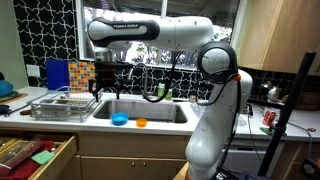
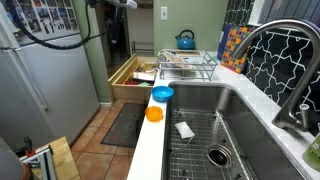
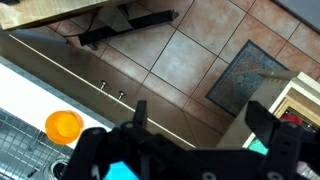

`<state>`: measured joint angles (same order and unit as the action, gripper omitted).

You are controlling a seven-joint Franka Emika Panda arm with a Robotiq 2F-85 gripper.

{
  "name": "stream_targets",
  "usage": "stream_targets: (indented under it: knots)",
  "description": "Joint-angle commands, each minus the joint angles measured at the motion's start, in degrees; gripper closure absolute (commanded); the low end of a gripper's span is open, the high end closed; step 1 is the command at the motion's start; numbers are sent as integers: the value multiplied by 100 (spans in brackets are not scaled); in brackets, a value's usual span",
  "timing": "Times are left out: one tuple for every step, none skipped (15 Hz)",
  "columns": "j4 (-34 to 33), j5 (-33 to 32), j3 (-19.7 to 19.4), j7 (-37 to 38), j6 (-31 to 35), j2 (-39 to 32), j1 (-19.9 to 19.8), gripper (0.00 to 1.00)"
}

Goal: Turn the orange bowl upside down on the kitchen counter

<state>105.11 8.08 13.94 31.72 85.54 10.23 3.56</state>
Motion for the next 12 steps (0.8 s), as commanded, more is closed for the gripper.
stream_targets:
  knots:
    - [-20, -19, -101, 19, -15, -14, 114, 0]
    - [-20, -19, -101, 19, -15, -14, 114, 0]
    - [35, -301, -69, 73, -32, -3, 102, 0]
    - [270, -679, -90, -126, 155, 60, 68, 0]
    - [355, -861, -148, -214, 49, 53, 34, 0]
    - [638, -1155, -224, -444, 356, 162, -6, 0]
    - [830, -1420, -286, -666, 587, 225, -23, 0]
    - [1137, -1594, -402, -1039, 1050, 346, -39, 0]
    - [1359, -1747, -499, -1377, 1411, 410, -46, 0]
    - [1646, -1752, -644, -1671, 1874, 485, -79, 0]
    - [1872, -1714, -771, -1955, 2271, 543, -101, 0]
    - [2062, -1532, -935, -2347, 2557, 585, -124, 0]
